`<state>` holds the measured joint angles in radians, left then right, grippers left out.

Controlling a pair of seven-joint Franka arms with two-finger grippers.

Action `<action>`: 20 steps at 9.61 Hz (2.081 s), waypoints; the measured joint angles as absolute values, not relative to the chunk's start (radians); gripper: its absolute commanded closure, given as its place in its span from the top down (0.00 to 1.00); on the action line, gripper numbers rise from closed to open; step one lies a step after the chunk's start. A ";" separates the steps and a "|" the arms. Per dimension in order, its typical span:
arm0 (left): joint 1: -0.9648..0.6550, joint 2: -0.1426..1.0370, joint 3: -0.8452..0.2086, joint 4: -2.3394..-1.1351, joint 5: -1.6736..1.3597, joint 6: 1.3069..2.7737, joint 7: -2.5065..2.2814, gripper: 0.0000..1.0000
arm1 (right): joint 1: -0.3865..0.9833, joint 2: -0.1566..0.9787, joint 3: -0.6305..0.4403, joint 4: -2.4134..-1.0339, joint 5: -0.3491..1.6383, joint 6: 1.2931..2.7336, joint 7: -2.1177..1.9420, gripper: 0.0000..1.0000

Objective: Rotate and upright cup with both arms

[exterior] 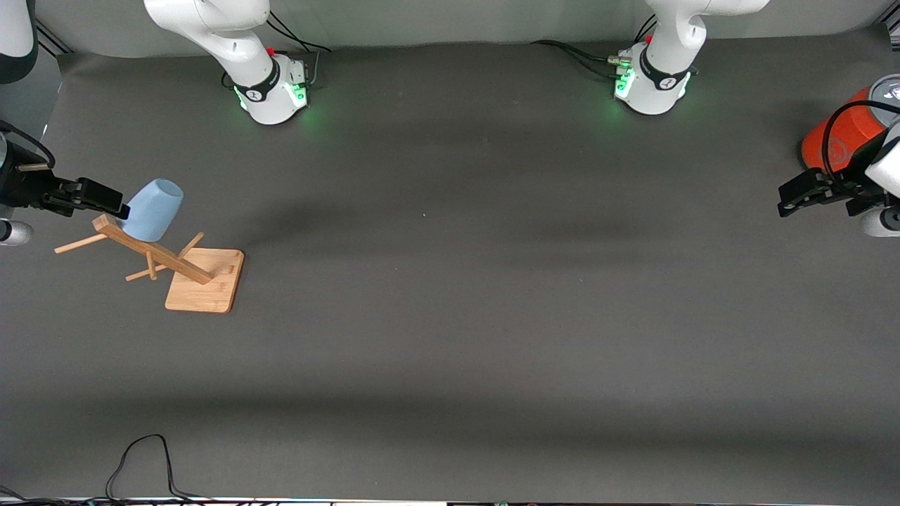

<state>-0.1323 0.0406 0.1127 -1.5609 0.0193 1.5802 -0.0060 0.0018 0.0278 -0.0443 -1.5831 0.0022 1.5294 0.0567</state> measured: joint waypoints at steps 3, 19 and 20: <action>-0.133 0.046 0.111 -1.561 0.019 1.561 -0.004 1.00 | 0.002 0.028 -0.044 -1.583 0.000 1.532 -0.004 1.00; -0.137 0.389 0.101 -1.256 0.018 1.527 0.024 1.00 | -0.005 -0.120 -0.121 -1.795 0.045 1.585 0.611 1.00; -0.137 0.389 0.101 -1.256 0.018 1.526 0.025 1.00 | -0.006 -0.121 -0.121 -1.809 0.050 1.604 0.684 1.00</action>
<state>-0.1369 0.3893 0.1007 -1.2559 0.0183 1.5265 0.0246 -0.0056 -0.1213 -0.1212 -1.8087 0.0497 1.6041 0.6840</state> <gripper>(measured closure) 0.000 0.000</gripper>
